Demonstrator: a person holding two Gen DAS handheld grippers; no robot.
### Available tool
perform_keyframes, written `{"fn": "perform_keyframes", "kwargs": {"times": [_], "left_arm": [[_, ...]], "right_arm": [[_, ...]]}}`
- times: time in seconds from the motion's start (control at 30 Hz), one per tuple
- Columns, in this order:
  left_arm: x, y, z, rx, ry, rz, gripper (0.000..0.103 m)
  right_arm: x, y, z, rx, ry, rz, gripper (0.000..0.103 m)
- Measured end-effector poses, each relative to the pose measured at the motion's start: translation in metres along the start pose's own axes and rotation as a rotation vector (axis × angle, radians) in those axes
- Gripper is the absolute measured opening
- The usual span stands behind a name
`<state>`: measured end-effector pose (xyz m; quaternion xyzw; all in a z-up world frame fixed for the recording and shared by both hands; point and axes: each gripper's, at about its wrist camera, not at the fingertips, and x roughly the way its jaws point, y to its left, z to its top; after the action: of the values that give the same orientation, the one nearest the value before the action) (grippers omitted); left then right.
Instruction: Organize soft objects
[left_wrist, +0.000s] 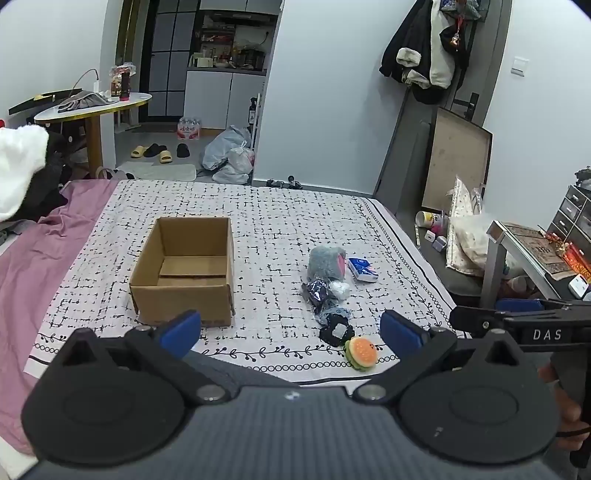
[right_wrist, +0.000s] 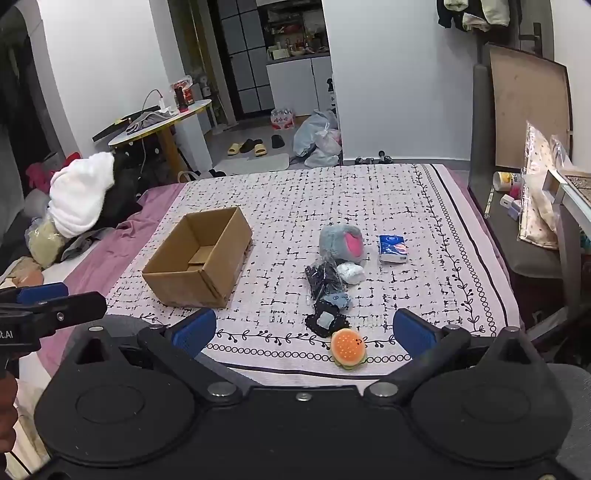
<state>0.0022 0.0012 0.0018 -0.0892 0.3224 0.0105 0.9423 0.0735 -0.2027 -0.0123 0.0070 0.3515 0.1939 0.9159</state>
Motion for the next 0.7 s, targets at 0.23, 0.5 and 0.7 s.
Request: {"fn": "perform_keyframes", "kwargs": {"times": [0.23, 0.5, 0.7], "left_arm": [[0.0006, 0.0002, 0.0002, -0.002, 0.001, 0.003, 0.102], [0.0007, 0.002, 0.0002, -0.006, 0.002, 0.003, 0.102], [0.0015, 0.0034, -0.0016, -0.007, 0.005, -0.002, 0.102]], "right_arm": [[-0.0005, 0.0014, 0.001, 0.001, 0.007, -0.006, 0.103], [0.0001, 0.0019, 0.0014, 0.002, 0.004, -0.005, 0.103], [0.0024, 0.0002, 0.0014, 0.006, 0.003, -0.01, 0.103]]}}
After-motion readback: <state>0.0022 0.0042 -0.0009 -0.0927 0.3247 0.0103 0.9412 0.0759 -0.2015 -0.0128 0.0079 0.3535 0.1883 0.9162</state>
